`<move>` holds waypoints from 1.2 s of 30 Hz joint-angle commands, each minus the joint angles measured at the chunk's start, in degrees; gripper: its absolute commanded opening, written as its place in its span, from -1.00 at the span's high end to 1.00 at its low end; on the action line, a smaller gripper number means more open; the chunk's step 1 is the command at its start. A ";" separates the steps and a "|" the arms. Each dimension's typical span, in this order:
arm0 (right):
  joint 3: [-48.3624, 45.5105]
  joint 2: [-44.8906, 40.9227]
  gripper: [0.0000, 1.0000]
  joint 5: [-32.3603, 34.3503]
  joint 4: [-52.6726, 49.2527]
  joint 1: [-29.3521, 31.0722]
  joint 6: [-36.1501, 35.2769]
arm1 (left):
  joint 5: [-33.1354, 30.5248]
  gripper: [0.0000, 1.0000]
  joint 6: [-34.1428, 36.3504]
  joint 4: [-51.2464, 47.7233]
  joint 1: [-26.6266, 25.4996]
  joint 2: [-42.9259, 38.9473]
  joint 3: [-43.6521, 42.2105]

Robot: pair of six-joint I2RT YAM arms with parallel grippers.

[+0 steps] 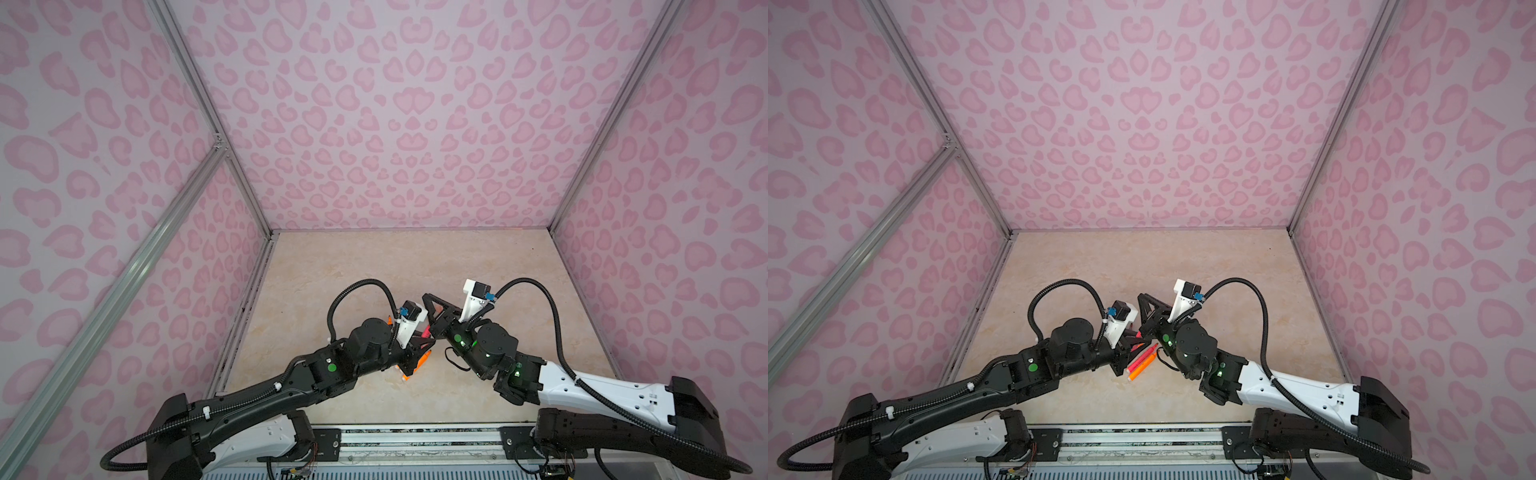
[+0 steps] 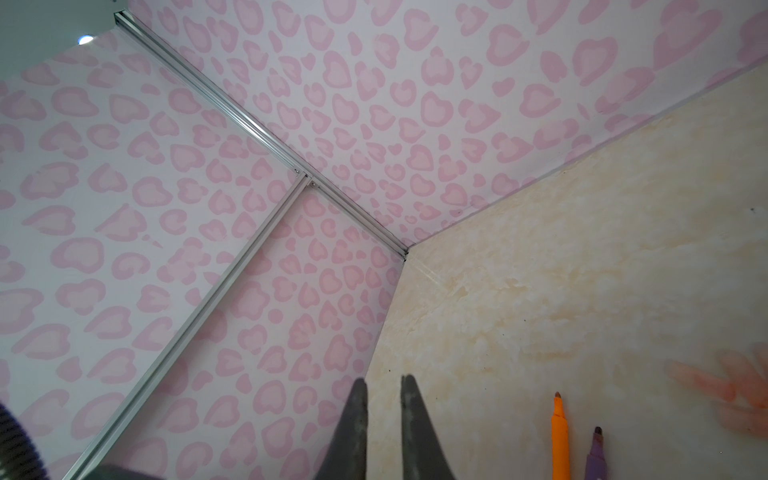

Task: Insert the pens into the pen caps
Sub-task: 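Press the cap down onto the pink marker with the right gripper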

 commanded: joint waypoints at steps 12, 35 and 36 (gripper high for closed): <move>-3.48 -0.22 1.00 -11.08 -3.99 5.56 0.98 | -6.12 0.94 -3.08 14.96 6.96 -1.66 7.59; -0.98 -10.51 0.49 0.70 -14.12 6.34 -5.75 | 1.24 0.93 2.12 16.82 0.08 -5.12 -1.30; -1.01 -10.88 0.46 0.50 -14.08 6.25 -6.09 | 1.40 0.92 2.21 17.12 -0.49 -4.92 -1.62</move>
